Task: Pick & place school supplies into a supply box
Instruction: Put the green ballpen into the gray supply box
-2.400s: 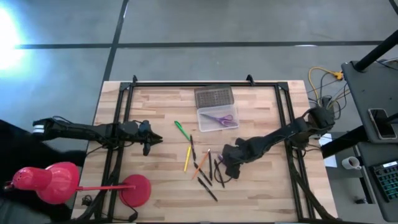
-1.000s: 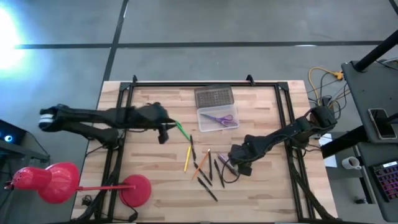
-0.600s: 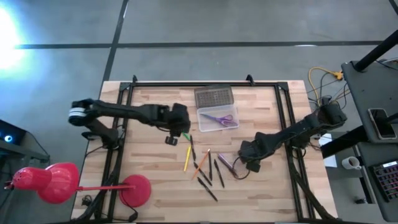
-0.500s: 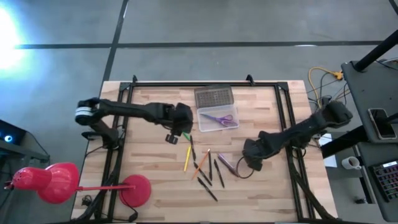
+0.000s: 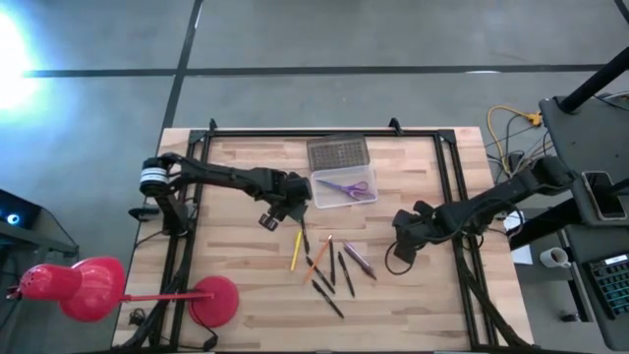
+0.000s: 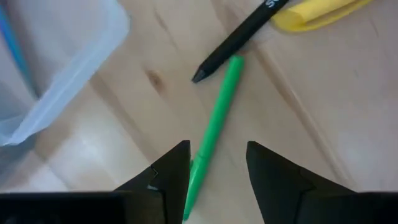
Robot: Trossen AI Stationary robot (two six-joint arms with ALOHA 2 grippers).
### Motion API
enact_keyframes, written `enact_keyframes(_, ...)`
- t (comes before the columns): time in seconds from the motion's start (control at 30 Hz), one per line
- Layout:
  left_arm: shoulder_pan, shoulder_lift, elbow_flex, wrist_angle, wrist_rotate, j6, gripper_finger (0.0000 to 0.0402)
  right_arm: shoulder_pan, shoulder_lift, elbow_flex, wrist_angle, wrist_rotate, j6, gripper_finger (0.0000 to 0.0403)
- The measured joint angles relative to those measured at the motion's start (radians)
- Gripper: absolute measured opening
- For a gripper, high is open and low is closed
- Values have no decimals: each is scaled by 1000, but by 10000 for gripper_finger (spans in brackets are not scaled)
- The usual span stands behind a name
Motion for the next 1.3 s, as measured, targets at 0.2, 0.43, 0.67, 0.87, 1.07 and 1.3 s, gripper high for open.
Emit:
enact_keyframes(0.2, 48, 0, -54, 93, 2, 12, 142, -2, 7, -2, 6, 4, 35, 127)
enact_keyframes(0.43, 78, 0, -110, 116, 81, 55, 137, -7, 7, -4, 7, 26, 68, 127)
enact_keyframes(0.67, 81, -5, -199, 277, 75, 58, 115, -19, 7, -3, 10, 26, 121, 127)
enact_keyframes(0.87, 84, -3, -191, 272, 72, 58, 89, -20, 7, 2, 14, 25, 171, 127)
enact_keyframes(1.07, 85, -4, -207, 255, 76, 9, 22, -20, 7, 2, 14, 25, 174, 127)
enact_keyframes(1.3, 100, 0, -122, 189, 83, -340, 17, -20, 7, 2, 13, 87, 260, 126)
